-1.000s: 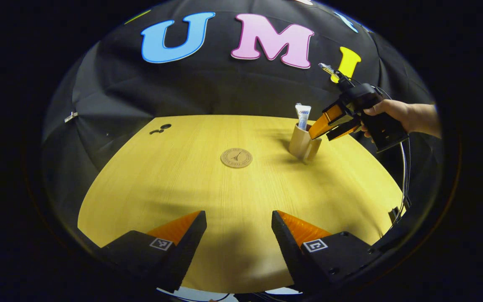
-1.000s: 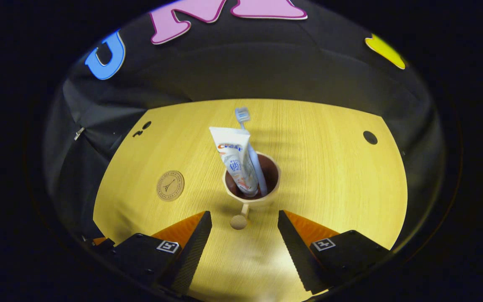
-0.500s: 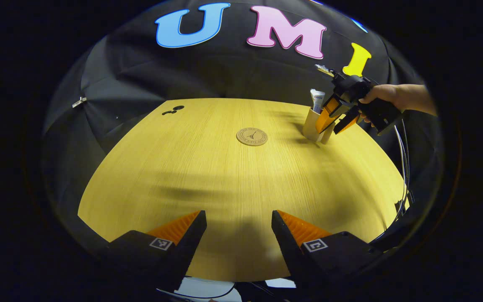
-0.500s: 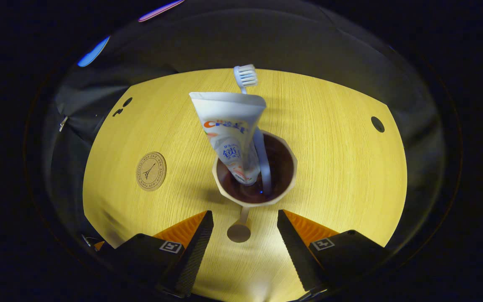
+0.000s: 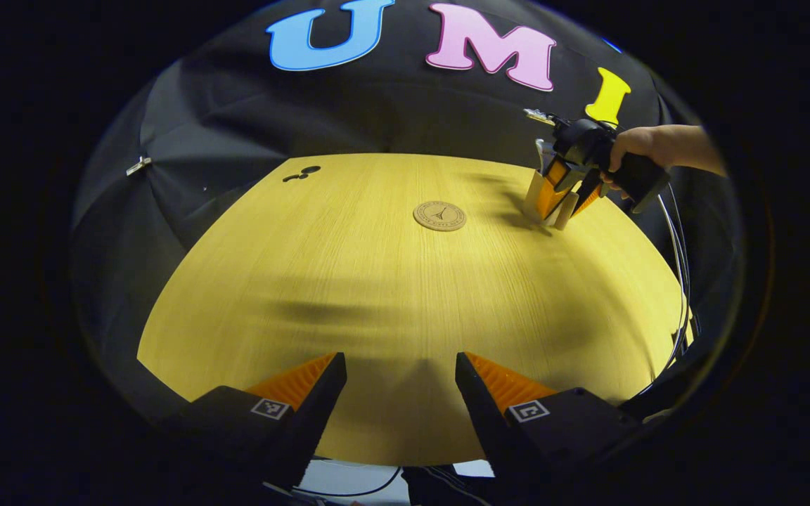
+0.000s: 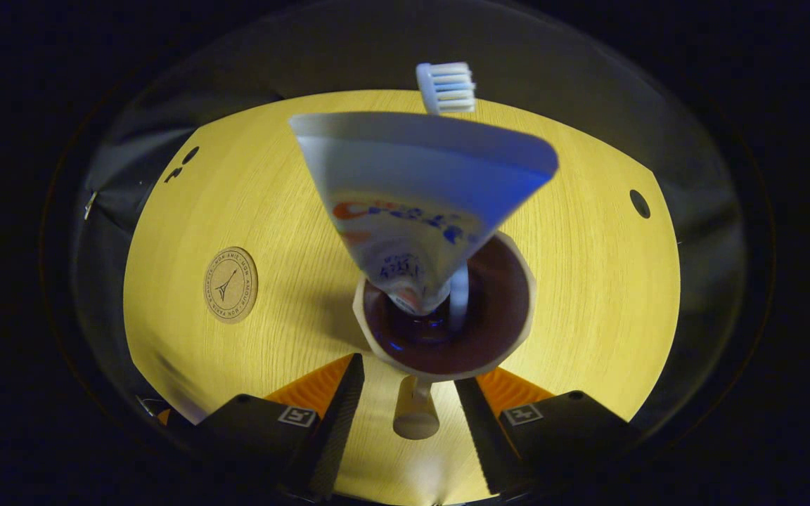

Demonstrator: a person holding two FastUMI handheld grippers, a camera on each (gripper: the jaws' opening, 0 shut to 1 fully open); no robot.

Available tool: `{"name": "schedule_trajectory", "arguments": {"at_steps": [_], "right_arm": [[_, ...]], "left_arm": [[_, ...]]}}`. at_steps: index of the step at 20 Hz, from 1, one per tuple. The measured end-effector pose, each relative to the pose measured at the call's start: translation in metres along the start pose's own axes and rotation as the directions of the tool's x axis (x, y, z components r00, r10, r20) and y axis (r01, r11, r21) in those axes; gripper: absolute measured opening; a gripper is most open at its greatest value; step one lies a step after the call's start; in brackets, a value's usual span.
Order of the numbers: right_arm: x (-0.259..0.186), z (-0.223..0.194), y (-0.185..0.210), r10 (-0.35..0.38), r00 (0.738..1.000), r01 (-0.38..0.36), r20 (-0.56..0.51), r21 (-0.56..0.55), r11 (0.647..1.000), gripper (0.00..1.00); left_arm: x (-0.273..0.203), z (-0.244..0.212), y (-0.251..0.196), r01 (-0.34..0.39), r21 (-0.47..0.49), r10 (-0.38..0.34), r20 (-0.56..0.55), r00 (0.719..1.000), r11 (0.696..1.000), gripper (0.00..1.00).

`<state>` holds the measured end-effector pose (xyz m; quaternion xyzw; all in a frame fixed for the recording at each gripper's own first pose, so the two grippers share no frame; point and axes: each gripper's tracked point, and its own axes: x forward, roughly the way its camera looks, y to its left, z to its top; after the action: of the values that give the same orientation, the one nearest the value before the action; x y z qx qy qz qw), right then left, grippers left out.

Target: Put the toothbrush and toothpaste on the desktop into the cup, then pick up the cup and place it on the coaster on the desktop.

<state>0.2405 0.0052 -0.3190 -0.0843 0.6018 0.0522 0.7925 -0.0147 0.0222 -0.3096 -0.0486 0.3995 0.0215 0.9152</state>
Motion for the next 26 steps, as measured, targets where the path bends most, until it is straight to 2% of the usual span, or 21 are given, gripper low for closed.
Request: {"name": "schedule_trajectory", "arguments": {"at_steps": [2,5,10,18,24,26], "right_arm": [[0.002,-0.002,0.002,0.006,1.000,-0.006,-0.015,-0.001,1.000,0.38],[0.004,-0.004,0.004,-0.001,1.000,0.001,-0.026,0.006,1.000,0.31],[0.001,-0.008,0.010,0.005,0.999,-0.005,-0.052,-0.004,1.000,0.29],[-0.013,-0.007,0.031,0.036,0.999,-0.037,-0.017,-0.086,0.996,0.27],[-0.019,0.005,0.074,0.068,0.998,-0.065,0.018,-0.134,0.989,0.27],[-0.024,0.010,0.096,0.098,0.995,-0.094,0.024,-0.132,0.987,0.27]], "left_arm": [[0.000,-0.003,0.005,-0.006,-0.003,0.006,-0.006,1.000,1.000,0.97],[0.002,-0.005,0.011,-0.012,-0.001,0.012,-0.018,1.000,1.000,0.97],[0.004,-0.002,0.014,-0.008,-0.002,0.008,-0.019,1.000,1.000,0.97],[0.007,0.001,0.015,0.013,0.016,-0.013,-0.020,1.000,1.000,0.97],[0.001,-0.003,0.021,0.014,0.007,-0.014,-0.021,1.000,1.000,0.97],[0.000,-0.003,0.025,0.011,0.000,-0.011,-0.017,1.000,1.000,0.97]]}}
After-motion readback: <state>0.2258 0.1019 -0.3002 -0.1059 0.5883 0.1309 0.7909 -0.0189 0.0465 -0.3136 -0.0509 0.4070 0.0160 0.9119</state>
